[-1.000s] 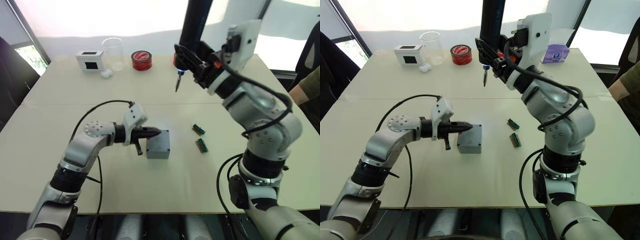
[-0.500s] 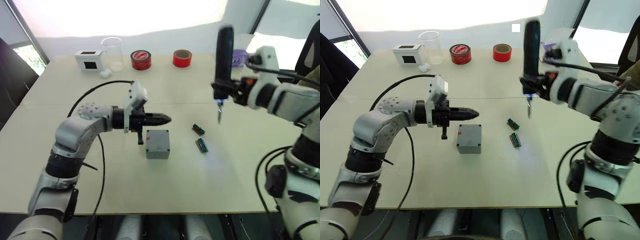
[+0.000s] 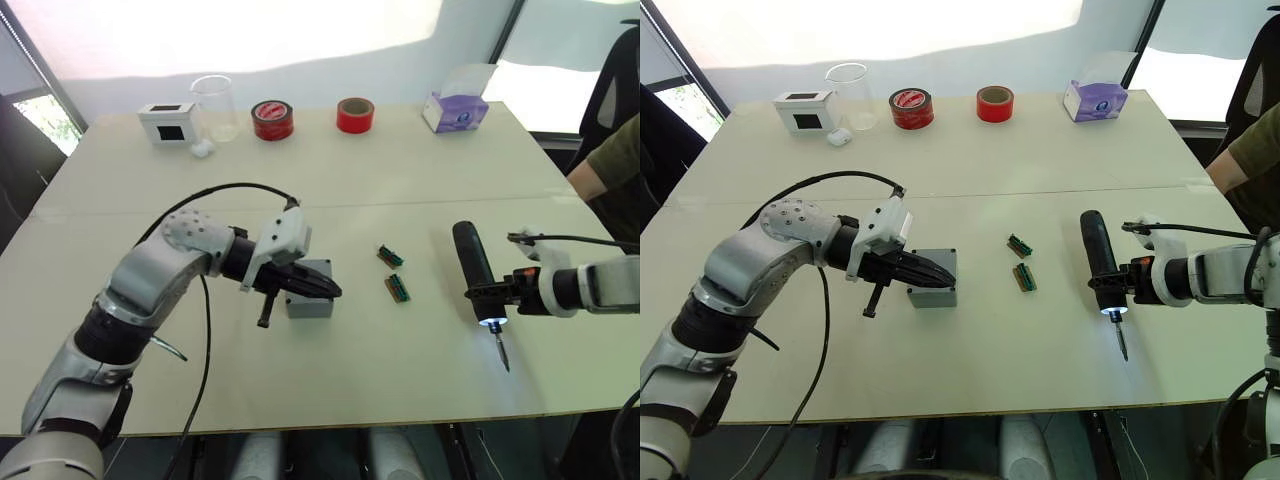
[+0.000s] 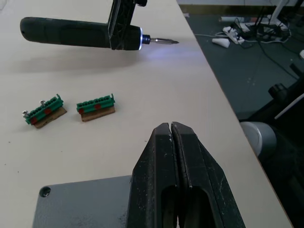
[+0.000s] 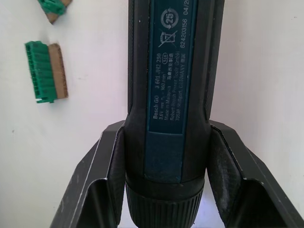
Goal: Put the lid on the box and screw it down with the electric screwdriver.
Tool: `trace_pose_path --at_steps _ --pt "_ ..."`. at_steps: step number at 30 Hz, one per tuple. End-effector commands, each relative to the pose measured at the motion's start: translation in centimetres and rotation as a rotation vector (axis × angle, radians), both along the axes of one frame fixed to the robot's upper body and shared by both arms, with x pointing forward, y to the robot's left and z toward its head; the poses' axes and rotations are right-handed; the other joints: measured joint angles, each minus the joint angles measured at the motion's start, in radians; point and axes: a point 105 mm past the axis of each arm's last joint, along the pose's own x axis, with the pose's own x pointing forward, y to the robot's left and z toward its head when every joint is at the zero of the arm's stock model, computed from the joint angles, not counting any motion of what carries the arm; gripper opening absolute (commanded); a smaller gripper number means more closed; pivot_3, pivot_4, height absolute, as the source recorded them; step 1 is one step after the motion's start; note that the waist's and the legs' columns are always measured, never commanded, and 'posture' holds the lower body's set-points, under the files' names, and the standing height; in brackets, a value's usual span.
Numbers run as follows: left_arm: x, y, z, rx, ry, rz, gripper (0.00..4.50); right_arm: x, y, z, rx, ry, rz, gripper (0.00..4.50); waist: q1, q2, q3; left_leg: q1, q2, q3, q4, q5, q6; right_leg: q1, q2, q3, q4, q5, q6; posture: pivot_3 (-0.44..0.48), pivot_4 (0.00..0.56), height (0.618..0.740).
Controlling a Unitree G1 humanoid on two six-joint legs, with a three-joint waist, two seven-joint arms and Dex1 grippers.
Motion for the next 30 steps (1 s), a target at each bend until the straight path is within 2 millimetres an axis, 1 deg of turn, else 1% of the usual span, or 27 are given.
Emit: trace_pose_path --at_steps 1,5,7,8,9,10,12,13,18,20,24,25,27,29,30 --pt "0.0 0.0 0.7 -0.01 -0.05 0.008 0.0 0.5 -0.2 1.2 -0.005 -0.026 0.002 1.8 0.012 0.0 0.0 0.0 0.0 0.0 0.0 0.0 0.0 0.0 0.0 0.0 0.0 0.0 0.0 0.0 0.15 0.74" --pt "0.2 0.1 0.5 -0.008 -0.068 0.038 0.0 0.6 -0.5 0.1 -0.022 0.021 -0.016 1.8 0.021 0.0 0.0 0.0 0.0 0.0 0.001 0.0 0.0 0.0 0.0 0.0 0.0 0.0 0.0 0.0 0.15 0.74" --pt "0.3 0.2 0.5 -0.009 -0.076 0.052 0.0 0.8 -0.5 -0.3 -0.034 0.031 -0.022 2.82 0.02 0.0 0.0 0.0 -0.001 0.0 0.001 0.0 0.0 0.0 0.0 0.0 0.0 0.0 0.0 0.0 0.15 0.74" --pt "0.3 0.2 0.5 -0.009 -0.078 0.058 0.0 0.9 -0.5 -0.3 -0.037 0.031 -0.021 2.9 0.018 -0.001 0.0 0.0 -0.001 0.0 0.002 0.0 0.0 0.001 0.0 0.0 0.0 0.0 0.0 0.0 0.15 0.74" --pt "0.3 0.3 0.6 -0.009 -0.08 0.064 0.0 0.9 -0.5 -0.3 -0.038 0.031 -0.019 3.13 0.018 -0.001 0.0 0.0 -0.001 0.0 0.002 0.0 0.0 0.001 0.0 0.0 0.0 0.0 0.0 0.0 0.15 0.74" --pt "0.4 0.4 0.6 -0.009 -0.082 0.07 0.0 0.9 -0.5 -0.3 -0.049 0.032 -0.016 3.68 0.018 -0.001 0.0 0.0 -0.001 -0.001 0.002 0.0 0.0 0.001 0.0 0.0 0.0 0.0 0.0 0.0 0.15 0.74" --pt "0.6 0.6 0.6 -0.009 -0.088 0.085 0.0 0.9 -0.6 -0.5 -0.06 0.034 -0.014 4.29 0.019 -0.001 0.0 0.0 -0.001 -0.001 0.002 0.0 0.0 0.001 0.0 -0.001 0.0 0.0 0.0 0.0 0.15 0.74" --pt "0.7 0.7 0.7 -0.01 -0.091 0.093 0.0 0.9 -0.6 -0.5 -0.064 0.035 -0.012 4.48 0.019 -0.001 0.0 0.0 -0.001 -0.001 0.002 0.0 0.0 0.001 0.0 -0.001 0.0 0.0 0.0 0.0 0.15 0.74" --pt "1.4 1.3 0.9 -0.013 -0.108 0.139 0.0 0.9 -0.4 -0.5 -0.076 0.027 0.007 4.48 0.02 -0.001 0.0 0.0 -0.001 -0.002 0.003 0.0 0.0 0.002 0.0 -0.001 0.0 0.0 0.0 0.0 0.15 0.74" --pt "1.9 1.6 1.3 -0.023 -0.117 0.167 0.0 1.2 -0.3 -0.2 -0.07 0.009 0.008 4.48 0.019 -0.001 0.0 0.0 -0.001 -0.002 0.003 0.0 0.0 0.002 0.0 -0.001 0.0 0.0 0.0 0.0 0.15 0.74" --pt "3.3 3.0 2.5 -0.057 -0.137 0.254 0.0 2.5 0.3 2.4 -0.021 -0.098 0.014 4.48 0.018 -0.001 0.001 0.0 -0.001 -0.002 0.003 0.0 0.0 0.001 0.0 -0.001 0.001 0.0 0.0 0.0 0.15 0.74" --pt "3.8 3.5 2.5 -0.044 -0.168 0.278 0.0 2.8 0.6 3.3 0.012 -0.129 0.02 4.48 0.016 -0.001 0.001 0.0 -0.001 -0.002 0.003 0.0 0.0 0.001 0.0 -0.001 0.001 0.0 0.0 0.0 0.15 0.74" --pt "4.4 4.5 2.6 -0.033 -0.183 0.324 0.0 3.3 0.8 4.6 0.014 -0.19 0.031 4.48 0.016 -0.001 0.001 0.0 -0.001 -0.001 0.002 0.0 0.0 0.0 0.0 -0.001 0.001 0.0 0.0 0.0 0.15 0.74" --pt "4.9 5.6 3.0 -0.048 -0.186 0.367 0.0 3.9 1.0 6.2 0.015 -0.267 0.049 4.48 0.016 -0.001 0.001 0.0 0.0 -0.002 0.002 0.0 0.0 0.0 0.0 -0.001 0.001 0.0 0.0 0.0 0.15 0.74" --pt "5.2 6.2 3.3 -0.066 -0.182 0.4 0.0 4.4 1.4 7.4 0.013 -0.33 0.071 4.48 0.016 -0.001 0.001 0.0 0.0 -0.001 0.002 0.0 0.0 0.0 0.0 -0.001 0.001 0.0 0.0 0.0 0.15 0.74"
